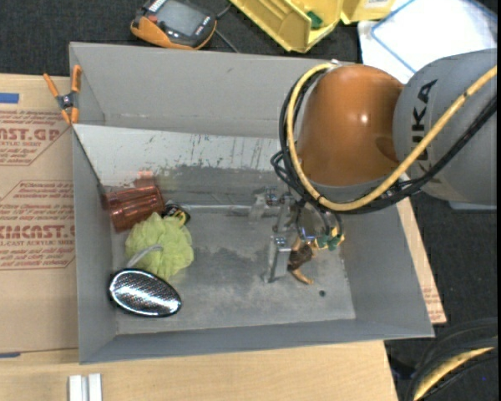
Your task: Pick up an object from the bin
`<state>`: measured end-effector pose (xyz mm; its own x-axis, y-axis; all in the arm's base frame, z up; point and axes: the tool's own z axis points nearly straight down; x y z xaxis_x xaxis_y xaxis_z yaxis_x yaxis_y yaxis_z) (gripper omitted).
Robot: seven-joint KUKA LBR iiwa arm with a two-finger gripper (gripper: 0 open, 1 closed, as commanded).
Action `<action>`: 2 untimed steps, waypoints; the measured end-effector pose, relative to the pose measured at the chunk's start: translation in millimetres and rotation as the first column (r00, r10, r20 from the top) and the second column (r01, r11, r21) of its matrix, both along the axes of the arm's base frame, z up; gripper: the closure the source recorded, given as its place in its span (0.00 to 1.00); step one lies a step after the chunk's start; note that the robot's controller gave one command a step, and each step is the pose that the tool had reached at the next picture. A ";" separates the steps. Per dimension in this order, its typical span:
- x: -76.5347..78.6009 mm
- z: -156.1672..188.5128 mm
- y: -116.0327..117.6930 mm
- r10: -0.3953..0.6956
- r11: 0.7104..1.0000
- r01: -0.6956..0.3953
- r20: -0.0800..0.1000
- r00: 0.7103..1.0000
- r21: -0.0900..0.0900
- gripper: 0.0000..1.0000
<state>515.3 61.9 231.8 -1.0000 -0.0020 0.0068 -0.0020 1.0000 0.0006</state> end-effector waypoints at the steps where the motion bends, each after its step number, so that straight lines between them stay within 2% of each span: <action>1: 1.5 4.5 -0.5 -0.002 1.000 0.002 0.008 1.000 0.001 0.00; 2: 21.6 -129.7 13.2 -0.195 0.981 0.195 0.009 0.981 0.003 0.00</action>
Offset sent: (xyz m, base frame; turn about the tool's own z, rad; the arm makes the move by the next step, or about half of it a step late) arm 0.0253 0.0157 -0.1618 0.2407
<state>536.9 75.2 102.1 -0.9813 0.1926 -0.0022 0.1926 0.9813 0.0032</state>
